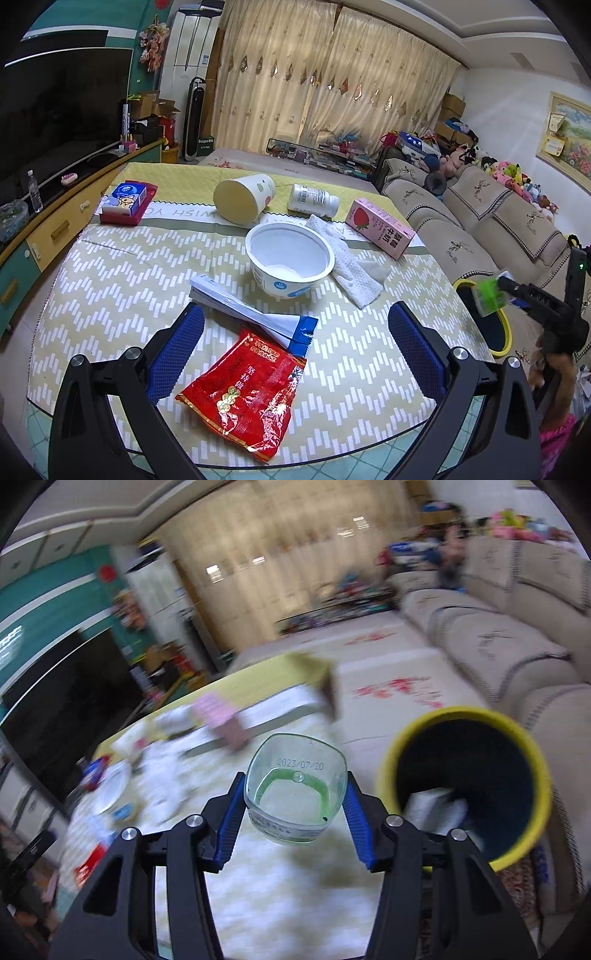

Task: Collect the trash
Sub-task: 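Carry the glass jar over the bin and open the right gripper, then lower the left gripper onto the red snack bag and grasp it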

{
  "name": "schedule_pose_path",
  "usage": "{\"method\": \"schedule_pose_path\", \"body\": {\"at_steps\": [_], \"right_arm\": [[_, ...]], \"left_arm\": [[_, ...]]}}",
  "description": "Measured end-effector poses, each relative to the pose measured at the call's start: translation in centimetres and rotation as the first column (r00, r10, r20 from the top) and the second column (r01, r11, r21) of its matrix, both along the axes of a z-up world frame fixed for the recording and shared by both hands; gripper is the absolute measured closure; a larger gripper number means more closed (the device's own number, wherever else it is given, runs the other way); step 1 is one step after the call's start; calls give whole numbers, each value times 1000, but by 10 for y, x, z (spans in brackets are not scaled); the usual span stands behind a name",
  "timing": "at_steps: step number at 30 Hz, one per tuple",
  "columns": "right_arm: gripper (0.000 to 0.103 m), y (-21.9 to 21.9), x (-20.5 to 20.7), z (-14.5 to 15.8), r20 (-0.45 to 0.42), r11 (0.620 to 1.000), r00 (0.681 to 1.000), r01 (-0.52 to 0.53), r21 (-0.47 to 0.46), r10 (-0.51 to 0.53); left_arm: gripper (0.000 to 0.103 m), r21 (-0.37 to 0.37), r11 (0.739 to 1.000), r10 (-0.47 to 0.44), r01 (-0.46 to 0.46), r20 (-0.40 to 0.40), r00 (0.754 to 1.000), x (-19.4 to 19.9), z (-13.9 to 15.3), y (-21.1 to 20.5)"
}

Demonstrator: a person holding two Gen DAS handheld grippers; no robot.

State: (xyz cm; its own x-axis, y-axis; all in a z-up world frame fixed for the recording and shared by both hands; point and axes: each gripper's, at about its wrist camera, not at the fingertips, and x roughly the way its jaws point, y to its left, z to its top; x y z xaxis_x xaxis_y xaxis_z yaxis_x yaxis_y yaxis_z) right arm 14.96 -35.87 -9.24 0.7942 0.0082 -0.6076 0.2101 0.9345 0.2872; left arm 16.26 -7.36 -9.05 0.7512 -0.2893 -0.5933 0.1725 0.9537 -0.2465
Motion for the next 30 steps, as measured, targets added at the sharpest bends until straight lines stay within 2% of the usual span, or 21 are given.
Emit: {"method": "schedule_pose_path", "body": {"at_steps": [5,7,16,19,26,30], "right_arm": [[54,-57,-1,-19,-66,984,982,172,-41,-174],[54,-71,2,-32,-98,977,973,207,-49,-211],[53,-99,16,-81,-209,961,938,271,-54,-276],[47,-96,17,-81,-204,960,938,273,-68,-281],[45,-78,12,-62,-167,968,954,240,-72,-249],[43,-66,11,-53,-148,976,965,208,-63,-215]], "left_arm": [[5,5,1000,-5,5,-18,1000,6,-4,-3],[5,9,1000,-10,11,-28,1000,9,-6,-7],[5,29,999,-22,24,-45,999,15,-11,-18],[5,27,999,-26,28,-50,998,15,-12,-18],[5,40,998,-52,55,-58,997,14,-13,-19],[5,65,995,-71,77,-89,994,10,-18,-13]]}}
